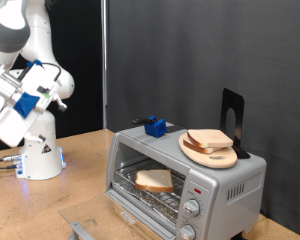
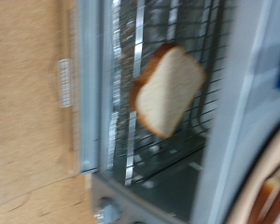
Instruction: Make a piece of toast with the oven
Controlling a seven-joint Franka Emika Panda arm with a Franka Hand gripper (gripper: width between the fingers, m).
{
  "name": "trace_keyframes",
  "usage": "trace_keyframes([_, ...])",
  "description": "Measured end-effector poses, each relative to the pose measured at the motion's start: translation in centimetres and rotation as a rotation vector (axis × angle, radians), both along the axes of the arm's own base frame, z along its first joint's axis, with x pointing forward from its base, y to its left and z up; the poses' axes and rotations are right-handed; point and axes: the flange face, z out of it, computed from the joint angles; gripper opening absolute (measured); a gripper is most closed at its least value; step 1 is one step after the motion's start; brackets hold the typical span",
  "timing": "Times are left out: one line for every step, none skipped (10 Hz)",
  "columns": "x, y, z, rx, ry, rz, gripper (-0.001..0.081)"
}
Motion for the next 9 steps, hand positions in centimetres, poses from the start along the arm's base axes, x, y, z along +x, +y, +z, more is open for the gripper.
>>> trace_keyframes([0.8,-0.6,-1.3,-0.059,-0.031,-0.046,0.0808])
trace_keyframes([1.6,-1.0,-2.6,-0.144,-0.069,-0.091,0.0808])
trace_keyframes([2.2,-1.0,-4.1,-0.22,-0.082,-0.12,0.0808])
trace_keyframes([2.9,-1.2,-5.2,-0.269,-0.075,-0.127,0.0808])
trace_keyframes([2.8,-1.0,-5.2,-0.244,-0.076,-0.116,0.0808])
trace_keyframes([2.7,-0.8,-5.0,-0.165,-0.049,-0.074,0.0808])
trace_keyframes([2.4,-1.0,-4.6,-0.07,0.008,-0.064,0.0808])
trace_keyframes([2.4,-1.4,-4.1,-0.002,0.084,-0.058,0.0808])
trace_keyframes([2.7,-1.6,-4.0,0.037,0.153,-0.065,0.0808])
